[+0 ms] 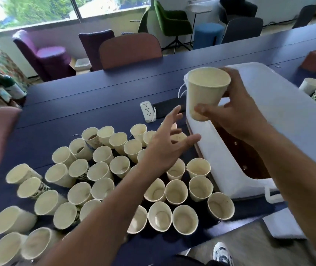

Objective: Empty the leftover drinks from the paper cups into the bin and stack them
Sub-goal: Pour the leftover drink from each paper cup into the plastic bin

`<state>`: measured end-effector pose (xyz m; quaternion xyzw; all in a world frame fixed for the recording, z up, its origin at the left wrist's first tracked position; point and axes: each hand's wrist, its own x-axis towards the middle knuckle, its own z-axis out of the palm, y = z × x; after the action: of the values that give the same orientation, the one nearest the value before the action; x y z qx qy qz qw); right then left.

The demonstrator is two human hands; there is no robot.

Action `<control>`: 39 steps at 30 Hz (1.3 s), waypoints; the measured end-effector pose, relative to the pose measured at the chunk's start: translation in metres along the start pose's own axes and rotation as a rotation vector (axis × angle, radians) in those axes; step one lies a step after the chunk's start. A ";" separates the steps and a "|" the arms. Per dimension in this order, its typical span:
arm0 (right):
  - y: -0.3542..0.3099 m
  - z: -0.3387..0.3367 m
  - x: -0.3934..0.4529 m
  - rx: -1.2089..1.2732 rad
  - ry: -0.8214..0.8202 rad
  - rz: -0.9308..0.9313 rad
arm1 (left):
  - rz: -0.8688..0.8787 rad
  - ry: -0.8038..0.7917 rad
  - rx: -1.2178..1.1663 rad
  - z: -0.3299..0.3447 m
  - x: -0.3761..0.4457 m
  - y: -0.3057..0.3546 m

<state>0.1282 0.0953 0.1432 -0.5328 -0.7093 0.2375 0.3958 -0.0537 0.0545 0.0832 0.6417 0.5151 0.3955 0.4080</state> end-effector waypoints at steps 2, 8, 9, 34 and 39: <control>-0.016 0.018 -0.004 0.095 -0.123 -0.041 | -0.011 0.094 -0.033 -0.018 -0.017 0.000; -0.025 0.087 -0.028 0.285 -0.522 -0.017 | -0.127 0.284 -0.108 -0.063 -0.074 -0.037; -0.027 0.099 -0.031 0.296 -0.576 -0.006 | -0.154 0.315 -0.120 -0.069 -0.084 -0.045; -0.158 0.363 0.077 0.196 -0.549 -0.136 | -0.488 0.818 0.198 -0.240 -0.169 -0.146; -0.165 0.441 0.116 0.049 -0.504 -0.170 | -0.556 0.871 0.245 -0.281 -0.179 -0.174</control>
<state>-0.3391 0.1891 0.0511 -0.3856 -0.8217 0.3457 0.2380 -0.4013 -0.0649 0.0056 0.3002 0.8300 0.4391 0.1676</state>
